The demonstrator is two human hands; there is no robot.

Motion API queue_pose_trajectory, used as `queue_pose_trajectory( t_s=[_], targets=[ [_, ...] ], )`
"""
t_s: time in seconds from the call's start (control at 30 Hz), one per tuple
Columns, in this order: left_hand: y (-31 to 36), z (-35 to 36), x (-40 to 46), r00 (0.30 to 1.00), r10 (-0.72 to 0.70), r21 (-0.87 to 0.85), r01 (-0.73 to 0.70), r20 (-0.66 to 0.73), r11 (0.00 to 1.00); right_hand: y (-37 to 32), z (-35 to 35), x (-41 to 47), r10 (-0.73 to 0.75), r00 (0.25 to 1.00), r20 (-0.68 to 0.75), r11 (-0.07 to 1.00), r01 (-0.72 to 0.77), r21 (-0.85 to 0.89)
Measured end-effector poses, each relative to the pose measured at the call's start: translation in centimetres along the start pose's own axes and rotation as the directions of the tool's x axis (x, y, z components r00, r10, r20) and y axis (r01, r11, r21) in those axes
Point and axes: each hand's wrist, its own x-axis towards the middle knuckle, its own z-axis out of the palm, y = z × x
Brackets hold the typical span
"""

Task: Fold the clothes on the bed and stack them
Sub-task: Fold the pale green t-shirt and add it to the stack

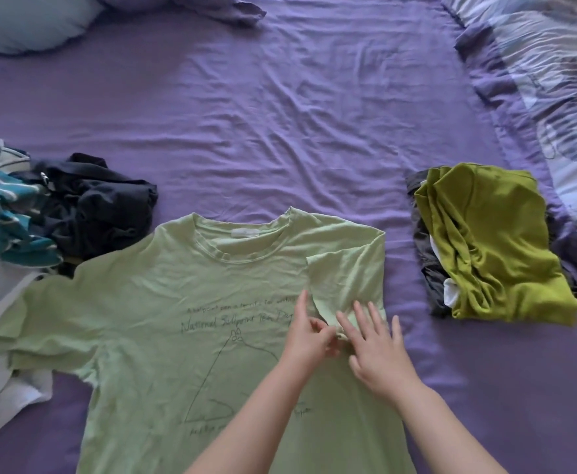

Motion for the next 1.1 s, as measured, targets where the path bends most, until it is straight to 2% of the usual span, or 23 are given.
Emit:
queue_pose_trajectory(
  t_s=[0.1,0.2,0.3,0.37,0.47,0.57,0.67,0.77,0.87,0.97,1.1],
  targets=[
    [-0.4,-3.8,-1.2,0.996,-0.047,-0.027,0.045,-0.081,0.999,-1.5,-1.1,0.2,0.039,0.999,-0.004,0.999,-0.039,0.001],
    [-0.9,-10.2,-3.2,0.958,-0.008,0.087,0.035,-0.288,0.996,-5.0,-2.4,0.1,0.009,0.997,-0.081,0.996,-0.002,0.090],
    [-1.4,-17.5,-5.8,0.853,0.079,0.298,0.092,-0.516,0.950,-10.7,-3.2,0.3,-0.109,0.989,-0.100,0.980,0.124,0.158],
    [-1.6,-22.4,-7.5,0.778,0.131,0.384,0.150,-0.615,0.911,-15.1,-3.4,0.5,-0.187,0.978,-0.090,0.965,0.200,0.169],
    [-1.3,-28.5,-9.7,0.690,0.143,0.403,0.232,-0.710,0.885,-21.4,-3.3,0.9,-0.299,0.952,-0.072,0.934,0.307,0.180],
    [-0.7,-32.4,-10.8,0.626,0.163,0.404,0.264,-0.762,0.876,-26.8,-2.5,1.5,-0.381,0.924,-0.016,0.918,0.380,0.115],
    [-0.8,-34.1,-10.8,0.607,0.106,0.297,0.223,-0.788,0.928,-31.1,-1.5,2.7,-0.402,0.915,0.030,0.915,0.402,0.028],
    [-1.8,-34.4,-10.0,0.553,-0.042,0.029,0.119,-0.832,0.992,-34.1,-0.8,4.3,-0.408,0.913,0.033,0.912,0.409,-0.042],
    [-2.7,-34.2,-9.2,0.522,-0.166,-0.178,0.027,-0.836,0.984,-35.8,-0.3,5.6,-0.423,0.904,0.063,0.897,0.427,-0.111],
    [-3.2,-34.1,-8.4,0.508,-0.193,-0.219,0.011,-0.839,0.976,-36.3,-0.1,6.1,-0.408,0.910,0.074,0.899,0.415,-0.140],
    [-3.0,-34.2,-7.8,0.415,-0.224,-0.262,-0.038,-0.882,0.964,-35.8,-0.2,5.8,-0.400,0.916,0.042,0.908,0.402,-0.118]
  ],
)
